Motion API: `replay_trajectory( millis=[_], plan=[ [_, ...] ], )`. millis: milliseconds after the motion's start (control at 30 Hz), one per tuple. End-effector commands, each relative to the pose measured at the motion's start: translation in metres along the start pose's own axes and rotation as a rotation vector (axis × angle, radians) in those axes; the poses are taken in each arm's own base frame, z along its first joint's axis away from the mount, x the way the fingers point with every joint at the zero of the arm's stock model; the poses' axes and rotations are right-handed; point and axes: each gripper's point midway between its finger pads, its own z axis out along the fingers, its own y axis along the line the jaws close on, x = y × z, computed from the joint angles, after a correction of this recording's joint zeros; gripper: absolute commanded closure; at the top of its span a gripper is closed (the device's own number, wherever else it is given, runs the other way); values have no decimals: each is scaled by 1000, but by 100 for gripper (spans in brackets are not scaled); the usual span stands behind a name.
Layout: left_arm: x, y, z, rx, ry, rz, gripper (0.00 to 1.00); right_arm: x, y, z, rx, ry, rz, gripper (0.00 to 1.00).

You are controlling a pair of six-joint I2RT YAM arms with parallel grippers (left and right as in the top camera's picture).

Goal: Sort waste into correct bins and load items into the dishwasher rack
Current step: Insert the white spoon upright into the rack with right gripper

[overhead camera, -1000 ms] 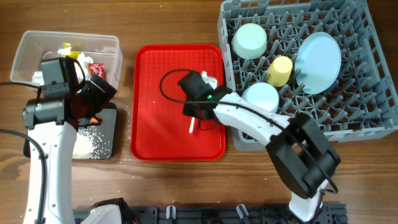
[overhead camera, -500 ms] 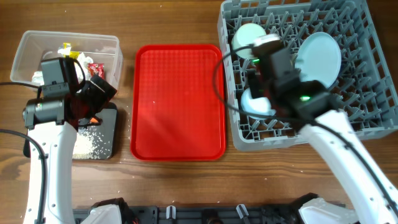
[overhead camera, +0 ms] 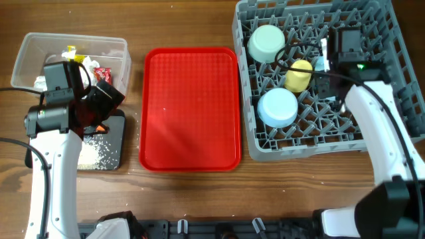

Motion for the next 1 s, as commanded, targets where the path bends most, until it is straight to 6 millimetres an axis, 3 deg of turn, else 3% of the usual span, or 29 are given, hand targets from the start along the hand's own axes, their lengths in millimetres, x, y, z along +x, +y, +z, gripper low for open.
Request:
replay_trajectory(
  millis=[0, 67, 133, 167, 200, 267, 300, 600, 700, 767, 900, 967],
  plan=[
    [-6, 0, -6, 3, -28, -2, 0, 2, 10, 13, -35, 34, -28, 96],
    [-6, 0, -6, 2, -28, -2, 0, 2, 10, 14, -36, 36, -28, 95],
    [-6, 0, -6, 3, -28, -2, 0, 3, 11, 13, -37, 38, -28, 85],
    [-6, 0, -6, 3, -28, -2, 0, 4, 15, 13, -61, 44, -31, 69],
    [-6, 0, -6, 3, -28, -2, 0, 5, 19, 13, -82, 45, -32, 45],
    [-6, 0, -6, 3, -28, -2, 0, 5, 26, 12, -123, 42, -33, 27],
    [-6, 0, -6, 2, -28, -2, 0, 4, 30, 11, -148, 38, -31, 12],
    [-6, 0, -6, 2, -28, -2, 0, 2, 34, 10, -173, 31, 5, 9],
    [-6, 0, -6, 3, -28, -2, 0, -11, 39, -2, -233, -12, 32, 7],
    [-6, 0, -6, 3, -28, -2, 0, -30, 47, -26, -332, -89, 44, 2],
    [-6, 0, -6, 2, -28, -2, 0, -75, 67, -104, -614, -338, 45, 0],
    [-6, 0, -6, 3, -28, -2, 0, -85, 71, -127, -676, -428, 35, 0]
  ],
)
